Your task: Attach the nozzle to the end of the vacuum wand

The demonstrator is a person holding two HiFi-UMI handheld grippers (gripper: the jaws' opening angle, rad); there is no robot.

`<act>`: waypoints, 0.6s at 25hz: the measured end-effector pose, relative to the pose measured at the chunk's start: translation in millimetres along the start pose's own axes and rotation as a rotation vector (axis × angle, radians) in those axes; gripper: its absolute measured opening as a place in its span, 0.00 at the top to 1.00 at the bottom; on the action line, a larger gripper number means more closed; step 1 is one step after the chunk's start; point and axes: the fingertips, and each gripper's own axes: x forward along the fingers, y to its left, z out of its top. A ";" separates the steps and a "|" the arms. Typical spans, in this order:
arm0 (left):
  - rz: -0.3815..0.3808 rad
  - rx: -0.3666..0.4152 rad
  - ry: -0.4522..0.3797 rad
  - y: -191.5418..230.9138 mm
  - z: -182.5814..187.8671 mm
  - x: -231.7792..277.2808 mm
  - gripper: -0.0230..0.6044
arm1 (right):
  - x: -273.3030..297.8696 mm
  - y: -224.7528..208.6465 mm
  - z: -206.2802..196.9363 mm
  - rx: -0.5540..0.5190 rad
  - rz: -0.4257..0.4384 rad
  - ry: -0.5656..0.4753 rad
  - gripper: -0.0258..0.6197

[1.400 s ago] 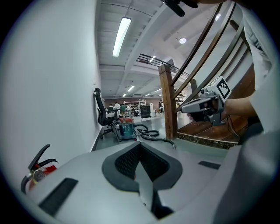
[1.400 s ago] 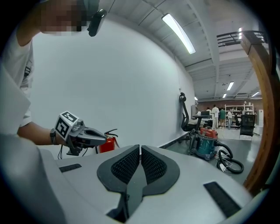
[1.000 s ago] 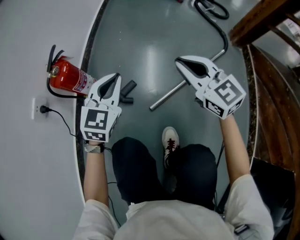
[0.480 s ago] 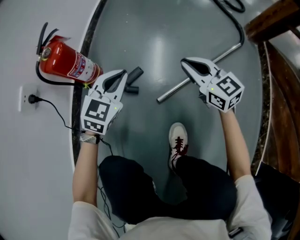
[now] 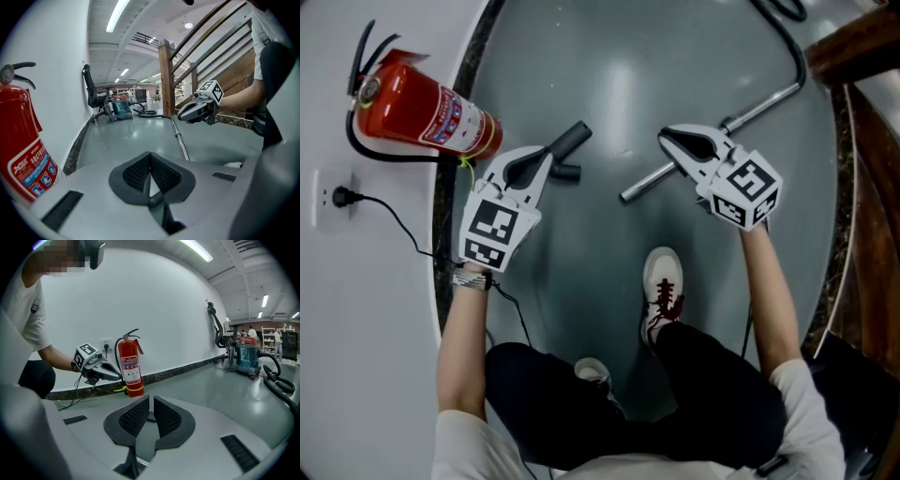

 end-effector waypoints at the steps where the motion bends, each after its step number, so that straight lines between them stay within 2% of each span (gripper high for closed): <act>1: 0.003 -0.003 0.012 2.0 -7.2 1.1 0.97 | 4.0 0.5 -4.2 -0.006 0.005 0.008 0.91; 3: 0.004 -0.006 0.032 4.0 -20.1 4.5 0.87 | 10.0 2.9 -11.3 0.008 0.023 0.013 0.91; 10: -0.049 0.091 0.134 -3.8 -61.6 19.3 0.81 | 16.3 5.4 -38.7 0.029 0.084 0.031 0.91; 13: -0.080 0.067 0.150 -5.5 -71.1 26.9 0.79 | 16.1 6.8 -47.2 0.056 0.121 0.023 0.89; 15: -0.097 0.036 0.161 -5.4 -76.2 32.0 0.78 | 16.8 9.4 -54.9 0.052 0.146 0.041 0.80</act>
